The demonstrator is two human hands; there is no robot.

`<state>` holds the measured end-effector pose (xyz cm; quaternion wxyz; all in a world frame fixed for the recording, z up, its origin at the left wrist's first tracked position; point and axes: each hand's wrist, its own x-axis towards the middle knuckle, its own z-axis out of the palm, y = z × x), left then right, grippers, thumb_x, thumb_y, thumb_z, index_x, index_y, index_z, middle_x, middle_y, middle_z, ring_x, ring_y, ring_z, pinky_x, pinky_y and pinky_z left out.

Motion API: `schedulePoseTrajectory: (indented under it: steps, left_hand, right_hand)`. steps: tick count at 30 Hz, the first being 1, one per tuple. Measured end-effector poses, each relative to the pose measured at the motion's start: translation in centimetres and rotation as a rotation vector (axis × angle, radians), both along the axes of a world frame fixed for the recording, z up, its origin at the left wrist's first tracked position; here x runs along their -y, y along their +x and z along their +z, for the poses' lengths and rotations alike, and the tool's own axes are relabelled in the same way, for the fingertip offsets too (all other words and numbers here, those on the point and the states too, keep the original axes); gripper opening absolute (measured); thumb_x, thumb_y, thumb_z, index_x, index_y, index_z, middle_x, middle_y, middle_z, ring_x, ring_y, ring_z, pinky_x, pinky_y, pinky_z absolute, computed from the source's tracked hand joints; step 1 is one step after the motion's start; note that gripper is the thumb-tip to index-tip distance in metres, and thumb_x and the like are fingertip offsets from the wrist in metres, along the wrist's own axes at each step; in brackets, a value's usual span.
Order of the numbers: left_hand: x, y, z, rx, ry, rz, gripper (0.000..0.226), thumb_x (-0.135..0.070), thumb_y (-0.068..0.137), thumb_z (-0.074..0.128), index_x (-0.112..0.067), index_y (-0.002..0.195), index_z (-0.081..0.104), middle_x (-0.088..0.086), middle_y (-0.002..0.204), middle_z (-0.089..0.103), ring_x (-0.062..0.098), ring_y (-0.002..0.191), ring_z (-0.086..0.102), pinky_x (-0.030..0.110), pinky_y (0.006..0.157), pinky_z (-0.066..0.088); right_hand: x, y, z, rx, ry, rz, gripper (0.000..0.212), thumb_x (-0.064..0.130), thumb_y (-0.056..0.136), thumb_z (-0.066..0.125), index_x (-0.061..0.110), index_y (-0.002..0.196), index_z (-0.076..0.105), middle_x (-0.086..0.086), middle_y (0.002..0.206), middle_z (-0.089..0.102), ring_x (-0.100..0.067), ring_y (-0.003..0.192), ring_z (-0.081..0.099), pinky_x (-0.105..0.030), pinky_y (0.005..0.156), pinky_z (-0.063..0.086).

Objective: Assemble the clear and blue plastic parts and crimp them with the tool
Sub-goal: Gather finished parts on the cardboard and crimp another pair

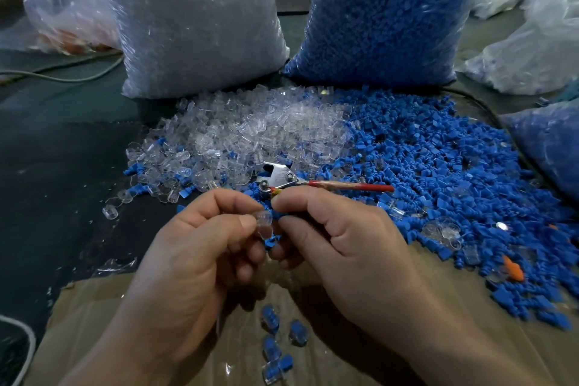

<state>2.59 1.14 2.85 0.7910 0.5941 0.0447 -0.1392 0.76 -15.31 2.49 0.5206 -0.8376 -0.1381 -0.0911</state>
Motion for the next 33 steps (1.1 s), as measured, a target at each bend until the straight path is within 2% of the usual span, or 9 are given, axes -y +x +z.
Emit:
schedulePoseTrajectory:
  steps: [4,10,17,19,22,26,28,31,33]
  left_hand:
    - [0.2,0.0,0.0,-0.02,-0.015,-0.001,0.016,-0.015,0.06,0.063,-0.02,0.068,0.075,0.007,0.062,0.063,0.011,0.047,0.055,0.019,0.037,0.041]
    - [-0.3,0.2,-0.1,-0.053,-0.056,0.001,0.015,-0.018,0.06,0.067,-0.02,0.072,0.075,0.007,0.067,0.065,0.01,0.048,0.057,0.019,0.037,0.042]
    - [-0.4,0.4,-0.8,-0.107,-0.05,-0.097,0.014,-0.011,0.064,0.067,-0.015,0.073,0.076,0.008,0.064,0.063,0.011,0.047,0.056,0.02,0.036,0.042]
    - [-0.3,0.4,-0.7,-0.116,-0.045,-0.109,0.023,0.0,0.057,0.074,-0.014,0.075,0.077,0.009,0.064,0.063,0.011,0.046,0.056,0.02,0.035,0.041]
    - [0.2,0.1,-0.7,-0.062,-0.004,-0.023,0.025,-0.019,0.062,0.072,-0.01,0.085,0.073,0.011,0.063,0.065,0.015,0.046,0.058,0.021,0.036,0.044]
    - [0.3,-0.6,-0.6,0.129,0.141,-0.001,0.023,-0.03,0.064,0.069,-0.024,0.084,0.077,0.016,0.071,0.072,0.023,0.06,0.069,0.028,0.052,0.056]
    - [0.4,-0.8,-0.9,0.223,0.303,0.015,0.022,-0.022,0.067,0.077,-0.032,0.087,0.076,0.011,0.074,0.074,0.02,0.063,0.072,0.025,0.055,0.057]
    - [0.5,-0.5,-1.6,0.301,0.517,0.082,0.03,-0.009,0.08,0.076,-0.038,0.087,0.074,0.001,0.071,0.074,0.017,0.062,0.071,0.034,0.058,0.054]
    - [0.4,-0.4,-2.0,0.298,0.556,0.117,0.033,-0.006,0.083,0.074,-0.039,0.086,0.074,0.0,0.07,0.074,0.018,0.061,0.07,0.041,0.06,0.053]
  right_hand:
    - [0.0,-0.1,0.3,0.106,-0.099,-0.03,0.01,0.026,0.092,0.059,0.032,0.099,0.063,0.015,0.088,0.065,-0.004,0.077,0.064,-0.025,0.068,0.05]
    - [0.1,-0.3,0.3,0.205,-0.077,-0.073,0.01,0.023,0.092,0.063,0.03,0.099,0.063,0.015,0.087,0.065,-0.002,0.076,0.065,-0.022,0.065,0.05]
    - [0.0,0.2,-0.1,0.212,-0.098,-0.002,0.011,0.017,0.09,0.067,0.021,0.099,0.072,0.013,0.096,0.067,-0.002,0.092,0.063,-0.021,0.078,0.05]
    - [0.0,0.2,-0.1,0.214,-0.11,-0.002,0.009,0.015,0.09,0.068,0.02,0.097,0.072,0.013,0.097,0.066,-0.002,0.093,0.063,-0.019,0.079,0.05]
    - [0.0,0.1,-0.1,0.216,-0.16,-0.033,0.005,0.018,0.09,0.067,0.02,0.094,0.07,0.015,0.095,0.064,0.0,0.09,0.061,-0.016,0.078,0.048]
    - [0.1,-0.2,0.2,0.209,-0.254,-0.095,0.016,0.031,0.092,0.055,0.023,0.096,0.068,0.013,0.094,0.063,-0.005,0.085,0.06,-0.029,0.072,0.05]
    - [0.0,-0.4,0.3,0.253,-0.352,-0.076,0.02,0.029,0.093,0.052,0.02,0.1,0.068,0.006,0.097,0.064,-0.015,0.085,0.062,-0.038,0.068,0.052]
    - [-0.4,-0.7,0.3,0.333,-0.517,-0.105,0.026,0.026,0.089,0.051,0.018,0.105,0.07,0.001,0.1,0.066,-0.019,0.086,0.064,-0.037,0.059,0.055]
    - [-0.4,-0.6,0.1,0.358,-0.554,-0.109,0.026,0.024,0.089,0.056,0.017,0.11,0.07,0.0,0.106,0.067,-0.02,0.092,0.063,-0.035,0.063,0.056]
